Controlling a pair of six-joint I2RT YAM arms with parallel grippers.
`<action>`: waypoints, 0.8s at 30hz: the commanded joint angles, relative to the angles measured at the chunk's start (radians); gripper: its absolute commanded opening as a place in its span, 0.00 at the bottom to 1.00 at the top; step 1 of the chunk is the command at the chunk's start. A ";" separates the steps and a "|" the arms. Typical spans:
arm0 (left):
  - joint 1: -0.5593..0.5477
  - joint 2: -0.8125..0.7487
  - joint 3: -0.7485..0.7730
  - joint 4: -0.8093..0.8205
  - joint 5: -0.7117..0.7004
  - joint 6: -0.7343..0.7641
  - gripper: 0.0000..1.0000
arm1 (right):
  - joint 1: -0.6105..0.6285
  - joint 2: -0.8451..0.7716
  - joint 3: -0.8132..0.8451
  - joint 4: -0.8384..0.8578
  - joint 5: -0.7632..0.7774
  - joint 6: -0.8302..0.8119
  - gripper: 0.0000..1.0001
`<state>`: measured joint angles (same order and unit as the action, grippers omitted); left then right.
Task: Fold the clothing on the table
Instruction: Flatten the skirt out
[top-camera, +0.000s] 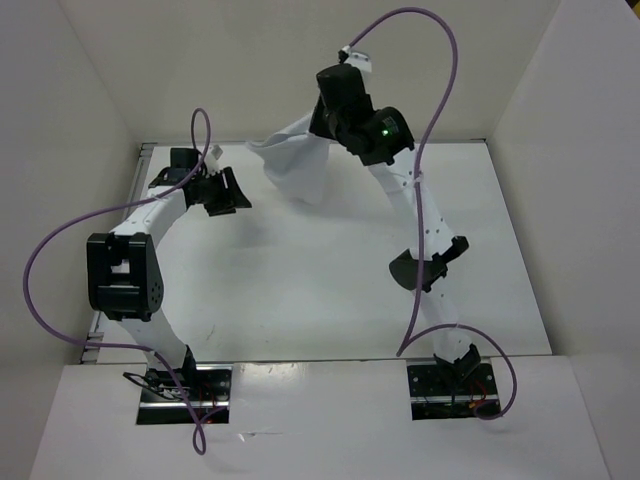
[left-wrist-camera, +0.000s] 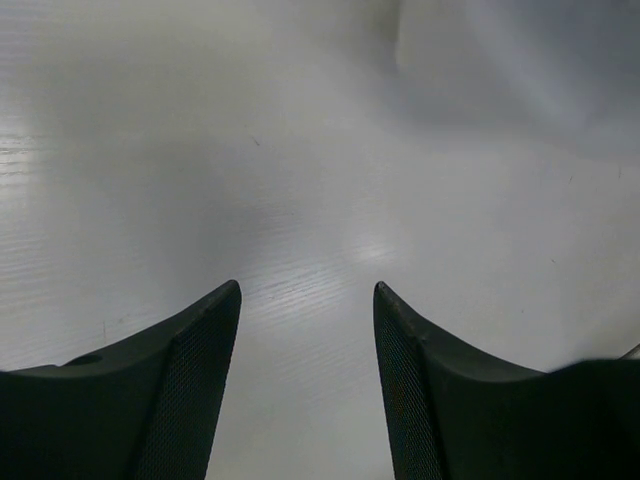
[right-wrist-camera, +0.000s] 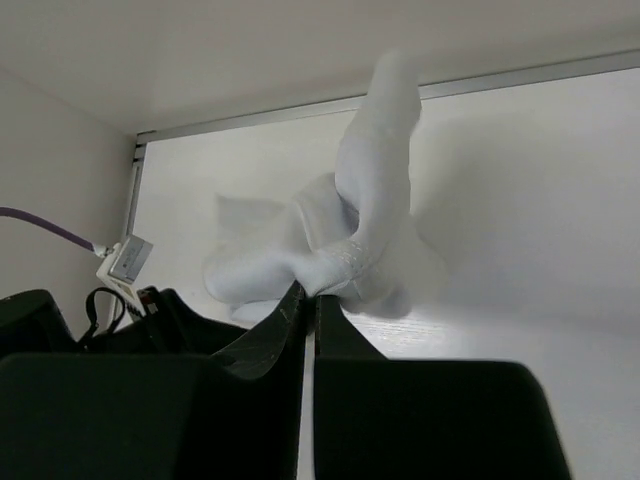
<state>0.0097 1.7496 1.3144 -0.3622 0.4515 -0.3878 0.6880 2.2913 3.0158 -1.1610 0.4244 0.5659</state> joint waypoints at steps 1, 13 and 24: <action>0.012 -0.013 -0.009 0.031 0.019 0.030 0.63 | -0.028 -0.102 0.008 -0.081 -0.015 -0.037 0.00; 0.012 -0.013 -0.018 0.031 0.019 0.030 0.63 | 0.031 -0.516 -1.278 0.035 -0.110 0.012 0.00; -0.003 0.074 -0.052 0.095 0.240 -0.008 0.63 | 0.031 -0.766 -1.904 0.084 -0.290 0.160 0.00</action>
<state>0.0170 1.7760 1.2861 -0.3141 0.5636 -0.3950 0.7197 1.5925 1.1305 -1.1183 0.1635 0.6632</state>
